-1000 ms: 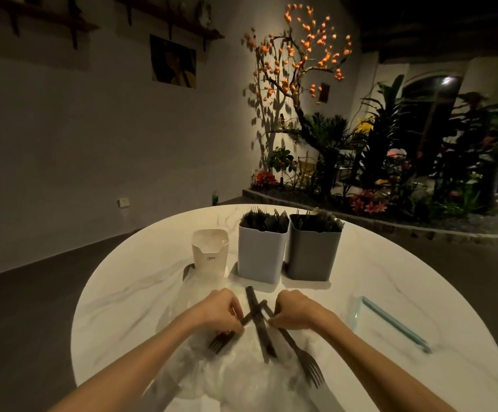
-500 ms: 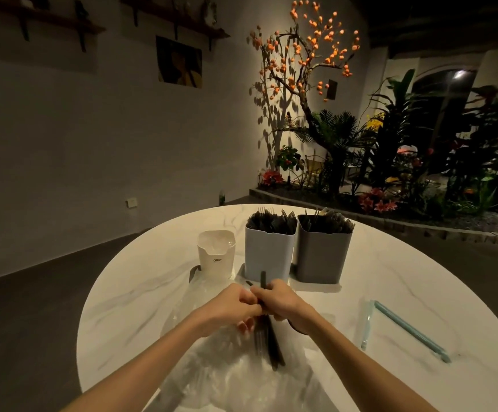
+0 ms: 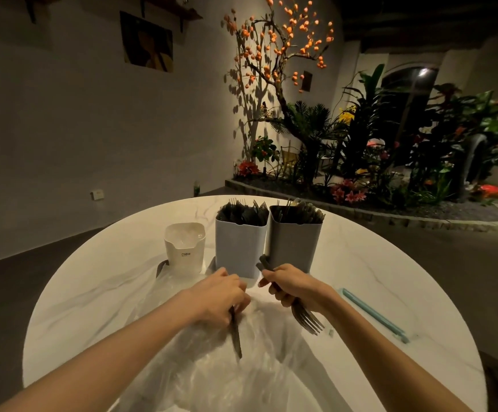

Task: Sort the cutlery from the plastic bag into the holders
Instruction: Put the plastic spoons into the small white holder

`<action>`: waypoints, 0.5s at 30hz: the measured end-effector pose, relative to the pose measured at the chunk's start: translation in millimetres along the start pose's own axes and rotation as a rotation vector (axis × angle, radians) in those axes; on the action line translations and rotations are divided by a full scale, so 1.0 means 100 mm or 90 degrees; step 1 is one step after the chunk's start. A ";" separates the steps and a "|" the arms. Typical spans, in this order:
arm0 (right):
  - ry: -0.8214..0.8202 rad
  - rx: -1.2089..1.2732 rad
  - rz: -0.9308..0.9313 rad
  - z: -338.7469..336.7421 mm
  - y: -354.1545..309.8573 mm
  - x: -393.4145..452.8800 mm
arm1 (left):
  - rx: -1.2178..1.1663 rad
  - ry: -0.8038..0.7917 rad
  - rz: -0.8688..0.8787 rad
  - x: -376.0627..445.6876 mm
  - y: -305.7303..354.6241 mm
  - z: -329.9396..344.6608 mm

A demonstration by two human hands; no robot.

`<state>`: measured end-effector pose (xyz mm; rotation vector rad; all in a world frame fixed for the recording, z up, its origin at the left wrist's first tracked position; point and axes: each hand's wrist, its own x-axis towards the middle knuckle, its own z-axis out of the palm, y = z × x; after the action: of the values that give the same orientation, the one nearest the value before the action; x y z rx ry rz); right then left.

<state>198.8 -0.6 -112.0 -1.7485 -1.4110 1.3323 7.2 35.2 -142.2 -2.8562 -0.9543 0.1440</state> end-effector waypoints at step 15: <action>0.102 -0.075 -0.376 -0.20 -0.40 -0.51 | -0.941 0.220 -0.324 -0.15 0.24 -0.47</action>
<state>201.4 -32.3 -52.0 -1.3124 -1.7535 0.7890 15.8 2.7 -98.3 -3.1612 -2.2764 -1.6775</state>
